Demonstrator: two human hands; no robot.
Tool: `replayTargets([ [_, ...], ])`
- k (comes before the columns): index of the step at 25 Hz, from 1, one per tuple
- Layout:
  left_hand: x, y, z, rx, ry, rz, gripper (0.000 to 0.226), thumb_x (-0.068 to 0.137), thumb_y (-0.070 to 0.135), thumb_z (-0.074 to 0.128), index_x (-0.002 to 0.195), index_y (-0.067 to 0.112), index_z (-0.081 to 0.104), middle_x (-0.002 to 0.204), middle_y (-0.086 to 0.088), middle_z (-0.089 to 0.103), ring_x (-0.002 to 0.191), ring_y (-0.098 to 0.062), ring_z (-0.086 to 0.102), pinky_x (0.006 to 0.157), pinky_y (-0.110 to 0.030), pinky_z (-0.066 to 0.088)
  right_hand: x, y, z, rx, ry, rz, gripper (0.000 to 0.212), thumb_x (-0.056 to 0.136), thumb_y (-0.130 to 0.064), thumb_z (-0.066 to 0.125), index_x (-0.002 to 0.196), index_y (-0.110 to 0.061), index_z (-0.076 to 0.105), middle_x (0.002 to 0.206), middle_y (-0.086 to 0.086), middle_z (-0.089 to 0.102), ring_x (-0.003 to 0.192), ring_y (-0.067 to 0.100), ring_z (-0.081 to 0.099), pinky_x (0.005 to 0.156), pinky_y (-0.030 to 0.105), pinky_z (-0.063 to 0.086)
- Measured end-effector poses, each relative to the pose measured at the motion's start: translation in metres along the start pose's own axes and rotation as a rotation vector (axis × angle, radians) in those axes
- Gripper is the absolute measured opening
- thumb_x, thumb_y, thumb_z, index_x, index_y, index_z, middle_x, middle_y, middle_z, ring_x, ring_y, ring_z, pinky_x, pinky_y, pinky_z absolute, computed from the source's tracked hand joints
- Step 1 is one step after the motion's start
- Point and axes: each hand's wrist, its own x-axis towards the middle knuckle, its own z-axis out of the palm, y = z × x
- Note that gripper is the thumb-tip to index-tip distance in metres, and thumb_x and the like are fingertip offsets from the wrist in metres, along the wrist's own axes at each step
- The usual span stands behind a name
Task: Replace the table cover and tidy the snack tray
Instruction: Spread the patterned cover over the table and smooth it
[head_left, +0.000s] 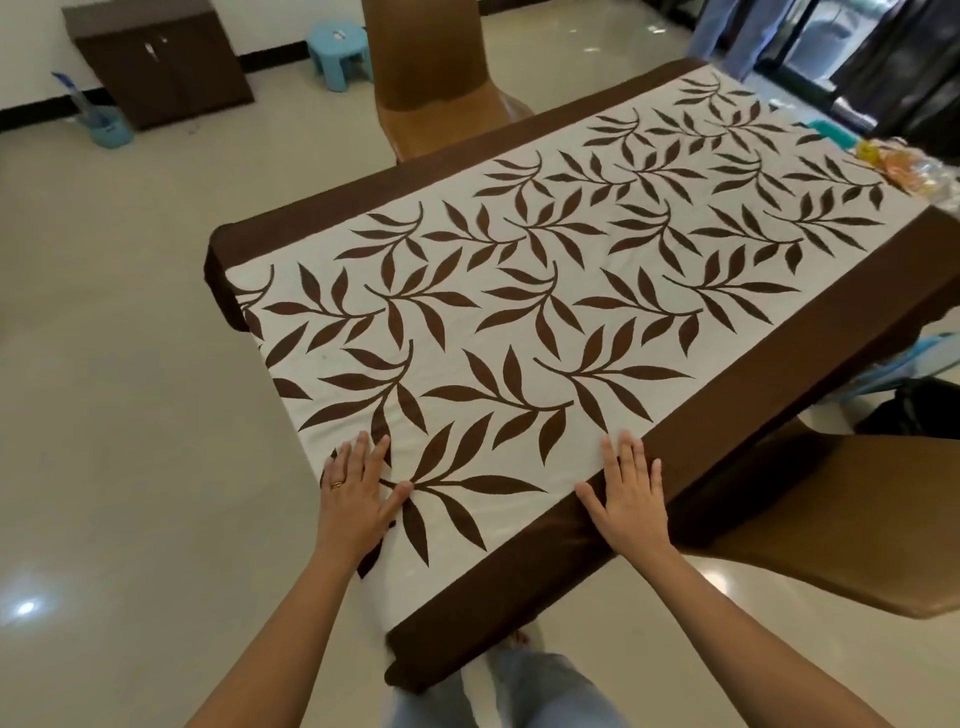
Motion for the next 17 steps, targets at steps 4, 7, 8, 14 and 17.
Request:
replayTargets([
  [4, 0.016, -0.030, -0.014, 0.005, -0.012, 0.020, 0.090, 0.078, 0.078, -0.006, 0.153, 0.029, 0.002, 0.162, -0.003, -0.006, 0.149, -0.026, -0.007, 0.119, -0.045, -0.003, 0.010, -0.043, -0.005, 0.203, 0.072, 0.061, 0.079, 0.094, -0.060, 0.026, 0.154, -0.016, 0.001, 0.162, 0.008, -0.005, 0.148, 0.021, -0.011, 0.120, 0.040, -0.002],
  [7, 0.034, -0.069, -0.034, 0.039, -0.085, 0.047, 0.085, 0.076, 0.079, -0.008, 0.148, 0.034, -0.014, 0.155, 0.008, -0.022, 0.146, -0.018, -0.017, 0.117, -0.046, -0.008, 0.016, -0.105, 0.008, 0.202, 0.050, 0.104, 0.077, 0.097, -0.056, 0.027, 0.153, -0.014, -0.003, 0.161, 0.010, -0.008, 0.148, 0.024, -0.013, 0.120, 0.043, -0.006],
  [8, 0.042, -0.084, -0.042, 0.085, -0.121, 0.086, 0.082, 0.077, 0.077, -0.008, 0.146, 0.034, -0.018, 0.153, 0.010, -0.024, 0.146, -0.018, -0.016, 0.117, -0.046, -0.010, 0.015, -0.126, 0.015, 0.184, 0.072, 0.140, 0.076, 0.097, -0.057, 0.023, 0.153, -0.013, -0.003, 0.161, 0.010, -0.006, 0.149, 0.024, -0.010, 0.120, 0.044, -0.005],
  [14, 0.090, -0.165, -0.093, 0.193, -0.251, 0.318, 0.074, 0.092, 0.066, 0.020, 0.152, 0.033, -0.009, 0.161, 0.001, -0.012, 0.149, -0.021, -0.007, 0.116, -0.046, -0.011, 0.013, -0.203, 0.034, 0.210, 0.205, 0.233, 0.079, 0.090, -0.058, 0.010, 0.153, -0.009, 0.014, 0.160, 0.015, 0.011, 0.149, 0.026, 0.004, 0.120, 0.050, 0.009],
  [17, 0.120, -0.192, -0.115, 0.069, -0.208, 0.269, 0.073, 0.094, 0.062, 0.028, 0.153, 0.030, 0.000, 0.162, -0.006, -0.006, 0.150, -0.022, -0.001, 0.119, -0.045, -0.001, 0.018, -0.240, 0.034, 0.211, 0.186, 0.129, 0.079, 0.090, -0.062, 0.014, 0.154, -0.014, 0.008, 0.161, 0.011, 0.005, 0.149, 0.023, -0.004, 0.121, 0.045, 0.004],
])
